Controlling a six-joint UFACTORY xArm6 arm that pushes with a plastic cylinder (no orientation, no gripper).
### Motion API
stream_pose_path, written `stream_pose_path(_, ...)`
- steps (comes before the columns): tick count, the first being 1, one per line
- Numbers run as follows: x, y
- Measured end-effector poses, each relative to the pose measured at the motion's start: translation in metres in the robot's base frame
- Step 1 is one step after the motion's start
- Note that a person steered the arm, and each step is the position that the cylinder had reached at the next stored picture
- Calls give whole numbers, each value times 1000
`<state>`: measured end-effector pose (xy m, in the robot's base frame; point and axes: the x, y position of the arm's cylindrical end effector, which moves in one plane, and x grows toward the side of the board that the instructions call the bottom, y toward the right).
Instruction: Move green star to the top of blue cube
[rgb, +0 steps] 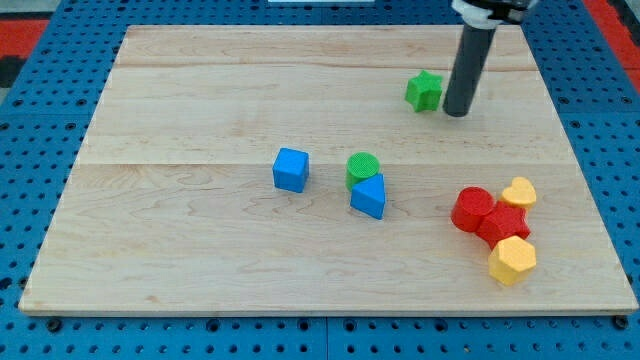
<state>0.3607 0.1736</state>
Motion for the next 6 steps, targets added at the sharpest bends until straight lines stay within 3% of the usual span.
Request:
stream_pose_path(2,-43,-8)
stream_pose_path(3,-46,-65)
stream_pose_path(5,14,-196)
stream_pose_path(6,28,-108)
